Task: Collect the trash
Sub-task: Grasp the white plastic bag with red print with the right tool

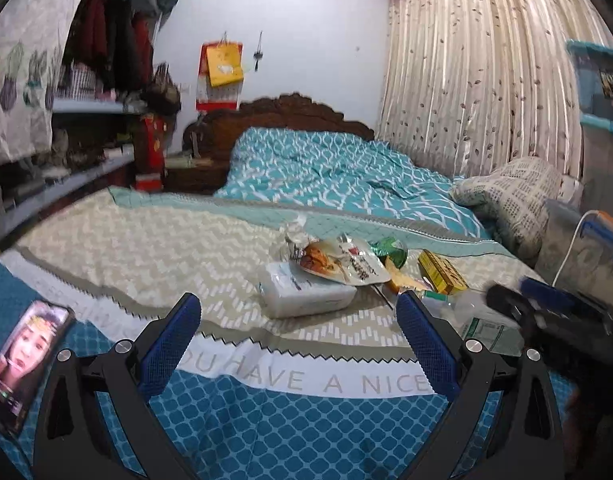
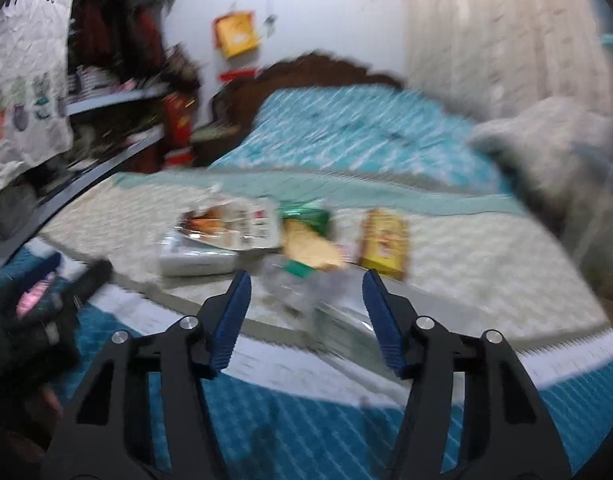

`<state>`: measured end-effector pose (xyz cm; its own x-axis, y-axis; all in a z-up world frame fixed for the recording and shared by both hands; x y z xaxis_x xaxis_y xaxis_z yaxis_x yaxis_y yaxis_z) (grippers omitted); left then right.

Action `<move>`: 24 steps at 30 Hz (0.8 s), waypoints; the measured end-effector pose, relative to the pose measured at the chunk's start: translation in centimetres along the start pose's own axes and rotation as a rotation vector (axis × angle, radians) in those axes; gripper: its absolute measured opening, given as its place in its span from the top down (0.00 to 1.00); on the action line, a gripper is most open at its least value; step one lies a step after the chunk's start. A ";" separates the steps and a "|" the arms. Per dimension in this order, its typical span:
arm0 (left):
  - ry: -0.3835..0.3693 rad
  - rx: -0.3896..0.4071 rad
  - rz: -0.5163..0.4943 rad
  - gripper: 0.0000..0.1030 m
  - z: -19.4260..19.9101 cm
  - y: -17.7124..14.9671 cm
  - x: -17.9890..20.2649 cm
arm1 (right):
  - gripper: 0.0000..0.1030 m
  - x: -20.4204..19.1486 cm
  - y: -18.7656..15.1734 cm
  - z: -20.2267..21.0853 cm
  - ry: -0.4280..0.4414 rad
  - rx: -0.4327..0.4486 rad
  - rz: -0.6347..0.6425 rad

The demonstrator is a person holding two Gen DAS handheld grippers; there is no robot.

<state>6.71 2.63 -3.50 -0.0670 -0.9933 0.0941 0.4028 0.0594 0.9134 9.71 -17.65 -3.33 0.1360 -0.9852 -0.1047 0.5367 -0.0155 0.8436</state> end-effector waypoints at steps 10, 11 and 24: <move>-0.056 -0.057 0.188 0.09 -0.9 -0.5 -3.3 | 0.44 -7.8 8.9 -16.2 0.245 -0.366 0.038; -0.064 -0.061 0.203 0.09 -0.9 -0.5 -3.5 | 0.42 -8.3 9.4 -17.6 0.233 -0.388 0.042; -0.116 -0.051 0.230 0.09 -0.6 -0.4 -3.8 | 0.67 -10.9 11.7 -23.4 0.204 -0.461 0.046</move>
<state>7.41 6.32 -4.43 -0.0715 -0.9359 0.3450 0.4652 0.2747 0.8415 33.98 -3.09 -4.65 0.3031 -0.9290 -0.2122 0.8320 0.1494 0.5343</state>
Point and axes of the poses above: each gripper's, at about its wrist camera, not at the fingertips, and z roughly against the way its jaws point, x to its right, y to its top, the point moved 5 cm from there along -z, roughly the way its jaws point
